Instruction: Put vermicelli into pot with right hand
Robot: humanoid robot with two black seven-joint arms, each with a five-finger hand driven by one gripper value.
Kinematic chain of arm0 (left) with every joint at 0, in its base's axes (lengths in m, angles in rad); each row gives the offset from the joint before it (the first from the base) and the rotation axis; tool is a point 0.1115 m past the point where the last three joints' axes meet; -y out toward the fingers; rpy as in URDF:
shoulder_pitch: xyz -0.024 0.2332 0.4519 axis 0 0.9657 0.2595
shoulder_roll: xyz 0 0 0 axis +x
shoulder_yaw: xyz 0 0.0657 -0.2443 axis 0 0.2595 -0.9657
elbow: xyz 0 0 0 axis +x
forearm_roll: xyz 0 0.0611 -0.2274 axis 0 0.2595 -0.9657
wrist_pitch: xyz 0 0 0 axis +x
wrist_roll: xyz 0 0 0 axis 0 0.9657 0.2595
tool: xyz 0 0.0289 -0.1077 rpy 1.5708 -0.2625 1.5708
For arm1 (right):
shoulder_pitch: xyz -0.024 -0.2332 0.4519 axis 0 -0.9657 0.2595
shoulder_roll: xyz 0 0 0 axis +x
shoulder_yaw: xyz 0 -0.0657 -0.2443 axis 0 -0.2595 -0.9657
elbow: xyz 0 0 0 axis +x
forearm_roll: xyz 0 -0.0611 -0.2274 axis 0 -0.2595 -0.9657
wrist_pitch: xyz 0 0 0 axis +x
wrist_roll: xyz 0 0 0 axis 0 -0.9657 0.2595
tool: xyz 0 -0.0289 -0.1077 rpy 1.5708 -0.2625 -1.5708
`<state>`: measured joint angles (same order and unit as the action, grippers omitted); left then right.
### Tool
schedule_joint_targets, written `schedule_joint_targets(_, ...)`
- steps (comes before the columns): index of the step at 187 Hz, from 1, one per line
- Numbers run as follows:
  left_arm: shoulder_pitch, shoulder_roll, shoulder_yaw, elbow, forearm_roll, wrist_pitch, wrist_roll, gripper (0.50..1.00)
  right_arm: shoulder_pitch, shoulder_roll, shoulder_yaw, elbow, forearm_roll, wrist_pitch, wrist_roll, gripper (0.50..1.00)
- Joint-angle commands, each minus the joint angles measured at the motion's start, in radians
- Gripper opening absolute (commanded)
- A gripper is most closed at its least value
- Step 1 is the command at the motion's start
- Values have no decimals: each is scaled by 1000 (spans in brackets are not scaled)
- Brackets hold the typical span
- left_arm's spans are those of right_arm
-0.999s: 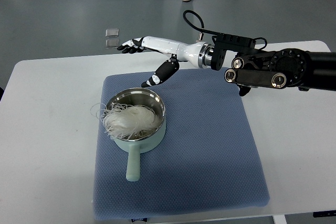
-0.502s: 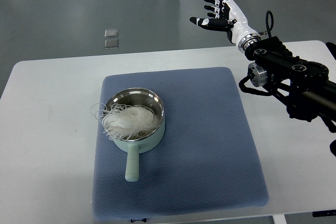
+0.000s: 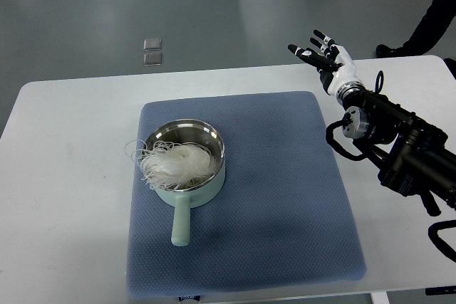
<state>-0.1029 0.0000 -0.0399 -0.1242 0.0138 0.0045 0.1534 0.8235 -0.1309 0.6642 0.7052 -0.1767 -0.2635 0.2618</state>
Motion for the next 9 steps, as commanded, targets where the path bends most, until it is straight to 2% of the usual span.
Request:
schedule_joint_targets(1, 0, 0, 0, 0, 0, 0, 0, 1000, -1, 5, -1, -1, -1, 1, 1, 924)
schedule_joint_targets(9, 0, 0, 0, 0, 0, 0, 0, 1000, -1, 5, -3, 0, -4, 1, 2, 924)
